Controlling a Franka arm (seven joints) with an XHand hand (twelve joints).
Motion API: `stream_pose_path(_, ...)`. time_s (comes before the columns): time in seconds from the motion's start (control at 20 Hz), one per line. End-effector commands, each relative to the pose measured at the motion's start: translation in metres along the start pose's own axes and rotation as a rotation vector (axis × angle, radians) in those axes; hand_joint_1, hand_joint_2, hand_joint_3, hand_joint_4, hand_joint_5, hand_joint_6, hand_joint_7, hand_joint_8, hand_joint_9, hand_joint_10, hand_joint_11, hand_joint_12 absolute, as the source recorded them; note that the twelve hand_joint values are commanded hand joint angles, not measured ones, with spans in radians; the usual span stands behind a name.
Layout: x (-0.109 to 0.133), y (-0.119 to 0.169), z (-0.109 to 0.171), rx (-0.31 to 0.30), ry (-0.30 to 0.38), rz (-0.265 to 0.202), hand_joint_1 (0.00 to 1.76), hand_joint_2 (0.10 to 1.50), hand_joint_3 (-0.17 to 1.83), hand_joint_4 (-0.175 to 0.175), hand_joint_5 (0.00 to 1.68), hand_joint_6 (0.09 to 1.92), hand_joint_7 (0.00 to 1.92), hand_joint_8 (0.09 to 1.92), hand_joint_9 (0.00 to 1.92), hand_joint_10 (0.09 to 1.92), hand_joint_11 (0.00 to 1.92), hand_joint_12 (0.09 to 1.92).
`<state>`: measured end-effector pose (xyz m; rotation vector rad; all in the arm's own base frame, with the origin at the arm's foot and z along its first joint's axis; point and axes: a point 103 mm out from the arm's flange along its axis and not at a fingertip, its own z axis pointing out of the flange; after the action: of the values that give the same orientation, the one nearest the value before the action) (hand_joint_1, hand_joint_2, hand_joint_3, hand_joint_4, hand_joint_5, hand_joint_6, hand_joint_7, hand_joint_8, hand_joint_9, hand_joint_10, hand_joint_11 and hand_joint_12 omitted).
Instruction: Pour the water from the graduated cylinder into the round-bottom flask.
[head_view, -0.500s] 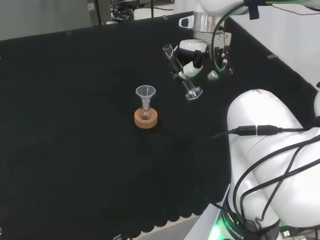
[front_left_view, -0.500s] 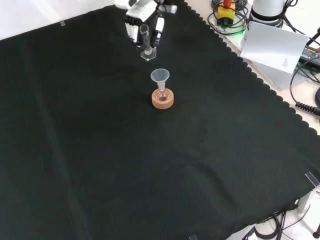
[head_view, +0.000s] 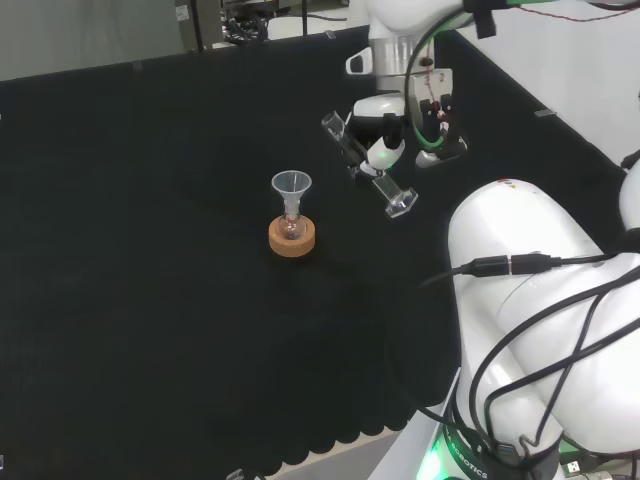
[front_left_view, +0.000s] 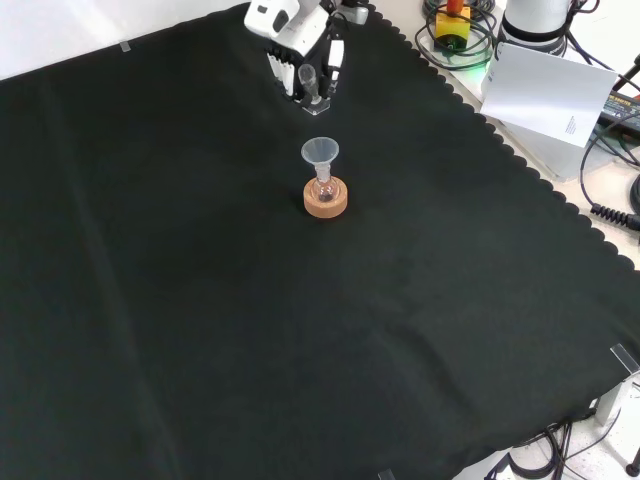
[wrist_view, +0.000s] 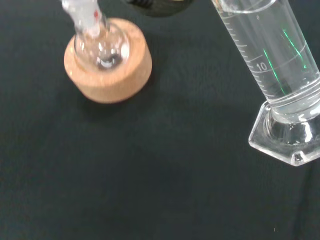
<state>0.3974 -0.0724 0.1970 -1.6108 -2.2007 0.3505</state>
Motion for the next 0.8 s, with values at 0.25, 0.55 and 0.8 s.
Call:
stream_pose_path(0.25, 0.013, 0.015, 0.005, 0.291, -0.126, 0.044, 1.13, 1.15, 0.00, -0.149, 0.93, 1.08, 1.16, 0.41, 1.42, 0.09, 1.25, 0.79)
stream_pose_path(0.55, 0.016, 0.013, 0.000, 0.385, -0.181, 0.068, 1.14, 1.15, 0.00, -0.154, 0.93, 1.08, 1.18, 0.39, 1.43, 0.09, 1.26, 0.78)
stream_pose_path(0.8, 0.018, 0.007, -0.004, 0.443, -0.210, 0.080, 1.13, 1.15, 0.00, -0.152, 0.93, 1.08, 1.19, 0.39, 1.43, 0.09, 1.26, 0.78)
